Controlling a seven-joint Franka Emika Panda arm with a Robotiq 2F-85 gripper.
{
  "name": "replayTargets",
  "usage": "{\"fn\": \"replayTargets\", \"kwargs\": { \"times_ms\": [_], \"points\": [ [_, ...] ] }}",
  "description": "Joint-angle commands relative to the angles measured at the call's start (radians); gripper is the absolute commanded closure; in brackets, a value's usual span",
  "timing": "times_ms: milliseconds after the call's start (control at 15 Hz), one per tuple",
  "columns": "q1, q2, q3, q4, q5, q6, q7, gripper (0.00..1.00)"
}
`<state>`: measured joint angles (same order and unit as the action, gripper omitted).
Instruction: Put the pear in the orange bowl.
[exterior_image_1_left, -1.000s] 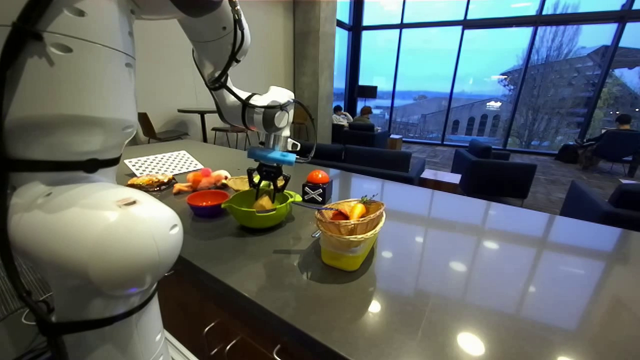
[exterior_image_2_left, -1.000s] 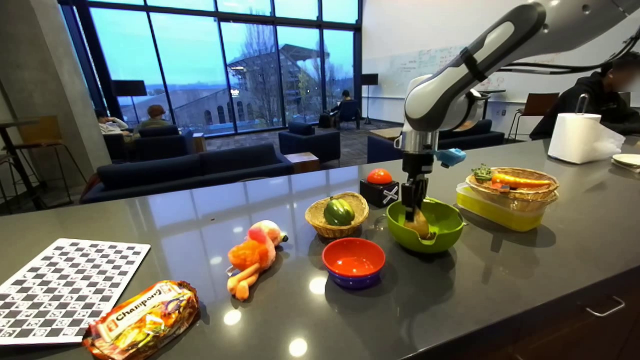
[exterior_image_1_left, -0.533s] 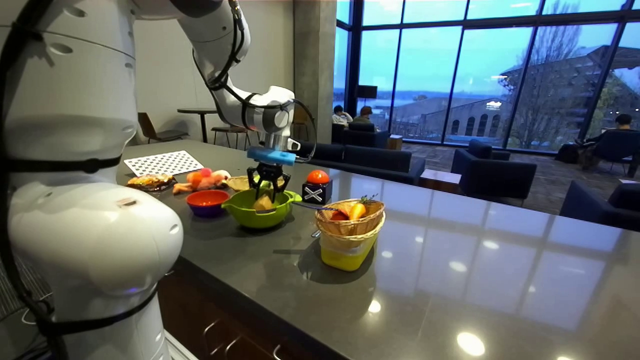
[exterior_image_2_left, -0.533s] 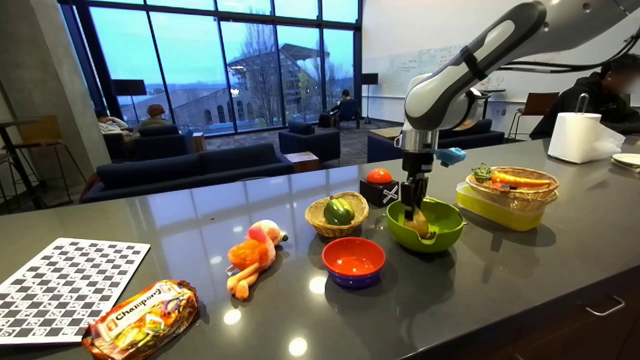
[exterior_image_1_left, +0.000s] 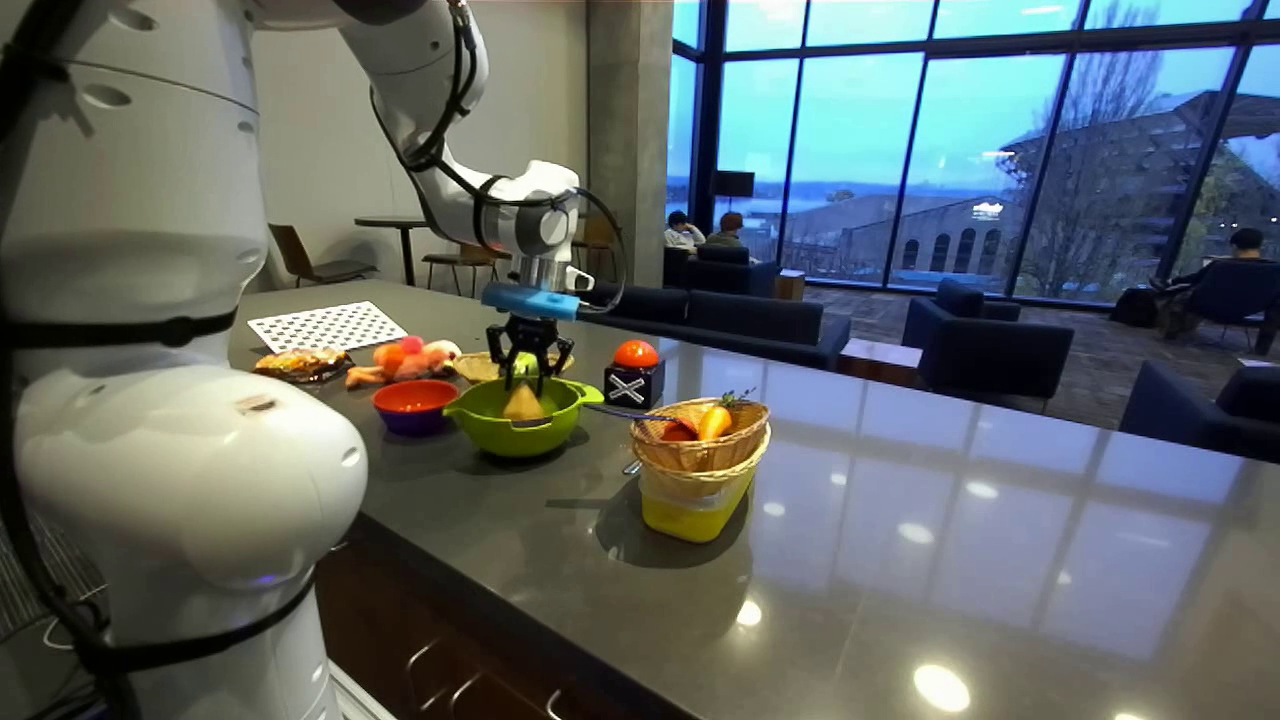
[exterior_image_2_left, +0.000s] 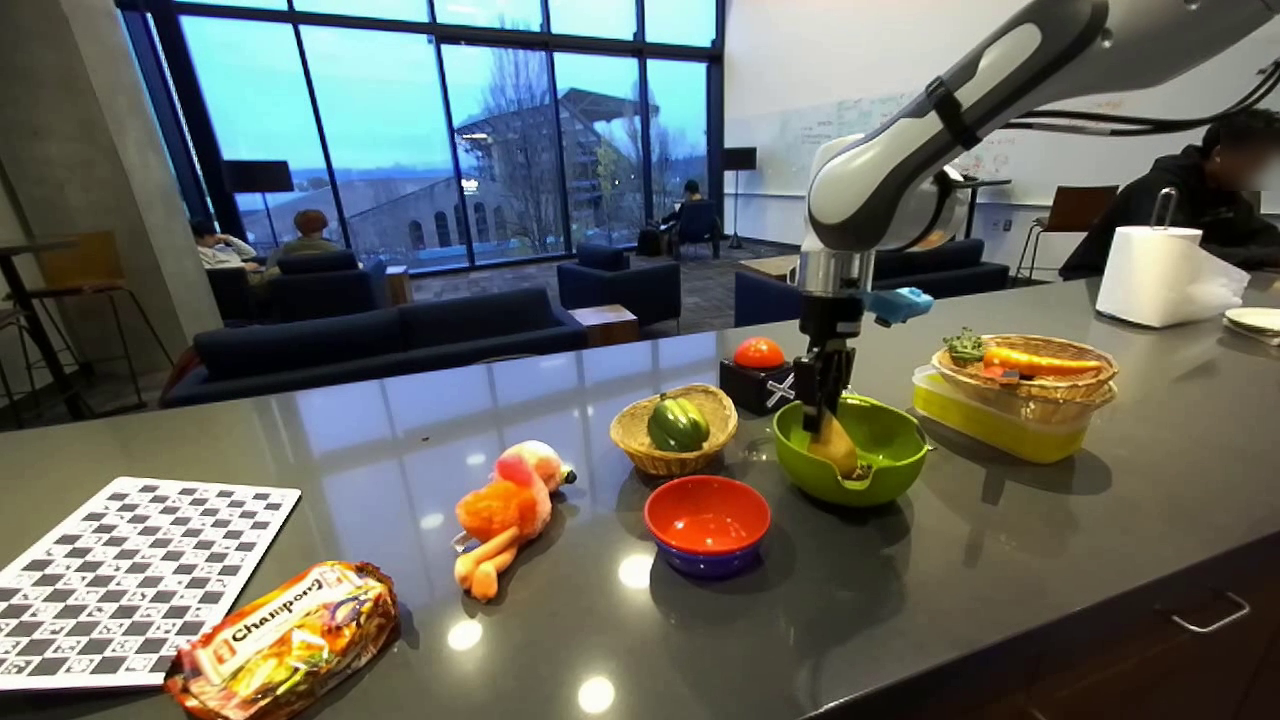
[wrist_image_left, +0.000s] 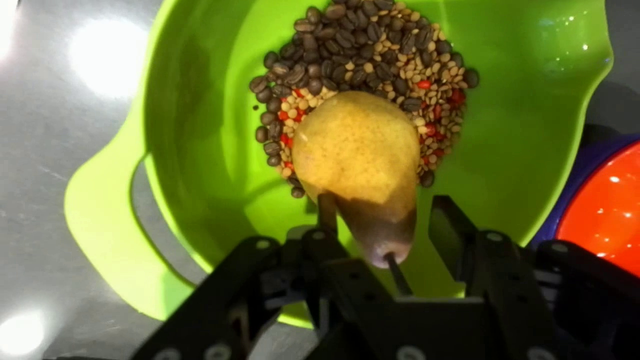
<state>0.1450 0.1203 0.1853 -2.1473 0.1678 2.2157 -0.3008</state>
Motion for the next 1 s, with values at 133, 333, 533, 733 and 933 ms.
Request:
{"fn": "replayTargets", "kwargs": {
  "times_ms": [133, 333, 533, 733, 933],
  "points": [
    [0.008, -0.057, 0.001, -0.028, 0.001, -0.015, 0.044, 0.72],
    [0.007, -0.046, -0.002, -0.024, -0.005, -0.018, 0.059, 0.16],
    [0.002, -0.025, -0.007, -0.018, -0.001, -0.015, 0.051, 0.02],
    [-0.003, -0.014, -0.013, -0.018, 0.005, -0.016, 0.055, 0.0],
    [-0.014, 0.009, -0.02, -0.01, 0.017, -0.017, 0.054, 0.0]
  ]
}}
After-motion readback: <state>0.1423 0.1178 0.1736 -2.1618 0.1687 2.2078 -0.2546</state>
